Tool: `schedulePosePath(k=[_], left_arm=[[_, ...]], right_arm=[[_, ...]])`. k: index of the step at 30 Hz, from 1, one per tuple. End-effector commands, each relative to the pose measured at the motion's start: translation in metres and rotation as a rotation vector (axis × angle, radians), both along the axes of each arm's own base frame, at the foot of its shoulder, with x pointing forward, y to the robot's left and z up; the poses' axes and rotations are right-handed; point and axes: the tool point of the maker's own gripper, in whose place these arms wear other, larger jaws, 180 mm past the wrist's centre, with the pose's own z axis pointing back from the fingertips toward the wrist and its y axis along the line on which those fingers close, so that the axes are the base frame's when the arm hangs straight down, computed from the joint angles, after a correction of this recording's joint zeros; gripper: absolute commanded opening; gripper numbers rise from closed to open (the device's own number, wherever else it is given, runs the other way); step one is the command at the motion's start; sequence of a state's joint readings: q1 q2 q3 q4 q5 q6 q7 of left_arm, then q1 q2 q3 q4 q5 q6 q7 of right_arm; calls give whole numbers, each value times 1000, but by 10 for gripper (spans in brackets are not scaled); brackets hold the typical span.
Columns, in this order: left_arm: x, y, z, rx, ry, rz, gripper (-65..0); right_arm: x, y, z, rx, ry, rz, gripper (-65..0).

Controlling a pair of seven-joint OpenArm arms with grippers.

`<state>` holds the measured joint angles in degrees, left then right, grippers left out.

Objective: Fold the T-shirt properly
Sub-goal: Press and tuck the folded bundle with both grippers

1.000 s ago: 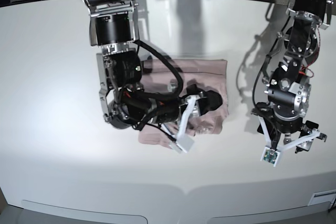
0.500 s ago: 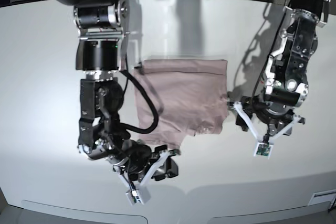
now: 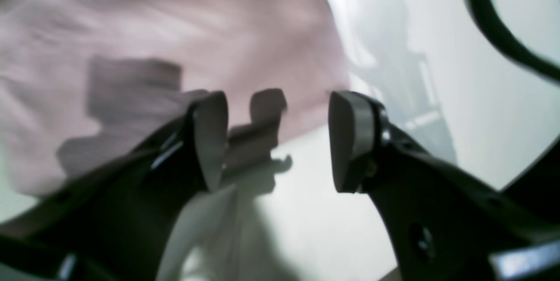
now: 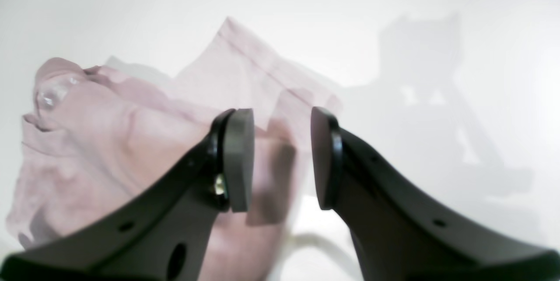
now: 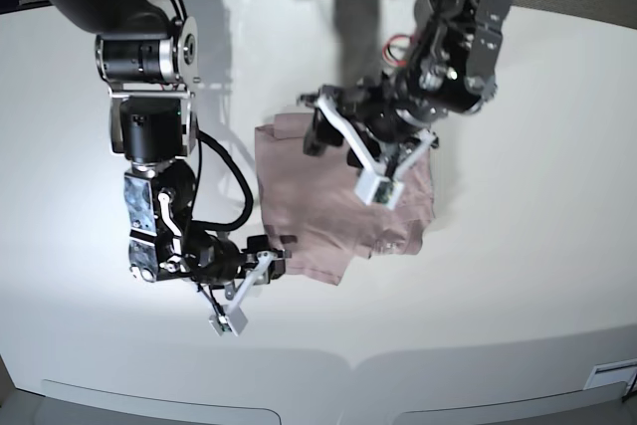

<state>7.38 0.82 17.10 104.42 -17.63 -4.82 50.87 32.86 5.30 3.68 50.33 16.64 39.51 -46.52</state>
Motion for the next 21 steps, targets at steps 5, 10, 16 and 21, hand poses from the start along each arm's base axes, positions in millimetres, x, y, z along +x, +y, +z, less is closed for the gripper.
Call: schedulePosePath(k=[5,10,16,21], left_arm=[[11,7,-9,64,-38,9,-291],[11,12,-27,113,-10,7,-291],[21,36,-35,228,-76,20,-291],[31,66,-37,317,-103,12,-291]], right_arm=[[-6,1,3,38,10,22,-429],[-37,4,-26,-19,97,96,-429],[-82,17,-42,-20,177,210,-429],[-108,13,-38,-72,155,270,-429]])
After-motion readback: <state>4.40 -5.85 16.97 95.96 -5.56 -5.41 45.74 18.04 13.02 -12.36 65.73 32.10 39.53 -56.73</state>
